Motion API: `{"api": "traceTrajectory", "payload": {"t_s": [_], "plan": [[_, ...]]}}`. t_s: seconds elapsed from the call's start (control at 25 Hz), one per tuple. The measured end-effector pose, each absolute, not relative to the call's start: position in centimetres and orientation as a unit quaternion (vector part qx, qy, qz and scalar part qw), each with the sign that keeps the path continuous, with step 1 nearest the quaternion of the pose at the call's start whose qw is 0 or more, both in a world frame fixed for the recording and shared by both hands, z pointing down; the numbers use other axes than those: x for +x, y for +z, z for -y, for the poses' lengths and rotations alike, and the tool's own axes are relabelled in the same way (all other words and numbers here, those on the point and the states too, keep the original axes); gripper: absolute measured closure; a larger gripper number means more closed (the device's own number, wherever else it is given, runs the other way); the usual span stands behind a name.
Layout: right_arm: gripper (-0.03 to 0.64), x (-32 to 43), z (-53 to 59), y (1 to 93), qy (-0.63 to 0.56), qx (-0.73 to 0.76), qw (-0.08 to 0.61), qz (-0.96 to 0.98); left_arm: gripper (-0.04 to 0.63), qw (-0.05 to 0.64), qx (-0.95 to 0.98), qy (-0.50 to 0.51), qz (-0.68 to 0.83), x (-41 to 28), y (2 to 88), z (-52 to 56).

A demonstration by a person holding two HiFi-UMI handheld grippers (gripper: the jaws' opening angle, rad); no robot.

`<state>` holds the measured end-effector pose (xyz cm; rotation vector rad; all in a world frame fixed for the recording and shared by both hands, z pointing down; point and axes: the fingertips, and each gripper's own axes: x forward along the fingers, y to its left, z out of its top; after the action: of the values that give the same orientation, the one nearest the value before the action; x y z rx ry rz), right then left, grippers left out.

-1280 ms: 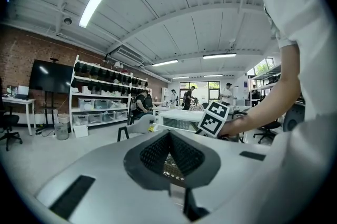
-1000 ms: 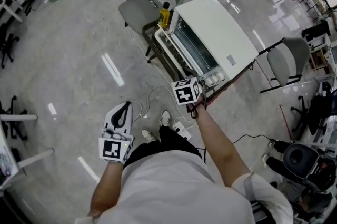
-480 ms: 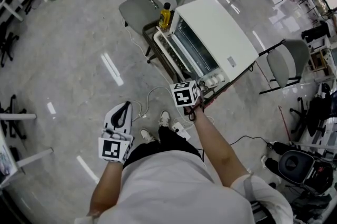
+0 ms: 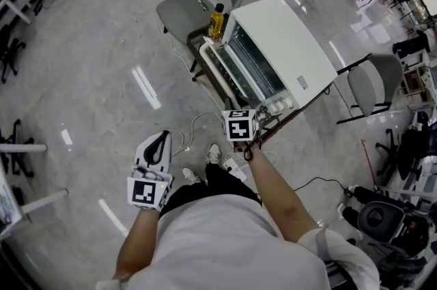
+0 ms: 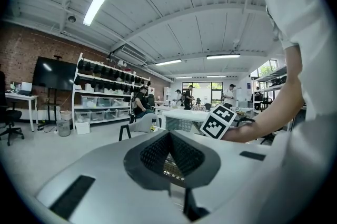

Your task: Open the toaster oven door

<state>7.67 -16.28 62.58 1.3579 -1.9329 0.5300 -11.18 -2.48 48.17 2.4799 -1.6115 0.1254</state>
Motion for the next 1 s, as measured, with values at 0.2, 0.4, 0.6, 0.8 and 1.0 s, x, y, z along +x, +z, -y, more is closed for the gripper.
{"api": "traceTrajectory", "payload": {"t_s": [0.2, 0.4, 0.6, 0.8, 1.0], "plan": [[0.515, 7.1, 16.0, 62.7, 0.211, 0.528, 0.343, 0.748, 0.578, 0.096, 0.832, 0.042, 0.545, -11.7, 48.5, 2.4], [0.515, 6.6, 15.9, 63.2, 0.235, 0.527, 0.331, 0.746, 0.578, 0.096, 0.833, 0.041, 0.544, -11.6, 48.9, 2.9], [0.515, 6.4, 15.8, 63.5, 0.242, 0.529, 0.327, 0.744, 0.578, 0.099, 0.831, 0.039, 0.546, -11.7, 49.0, 3.2], [0.515, 6.2, 15.7, 63.4, 0.247, 0.527, 0.323, 0.746, 0.578, 0.105, 0.828, 0.038, 0.549, -11.5, 49.0, 3.4], [0.523, 5.9, 15.5, 63.8, 0.257, 0.526, 0.316, 0.746, 0.578, 0.105, 0.828, 0.037, 0.549, -11.2, 48.9, 3.7]]}}
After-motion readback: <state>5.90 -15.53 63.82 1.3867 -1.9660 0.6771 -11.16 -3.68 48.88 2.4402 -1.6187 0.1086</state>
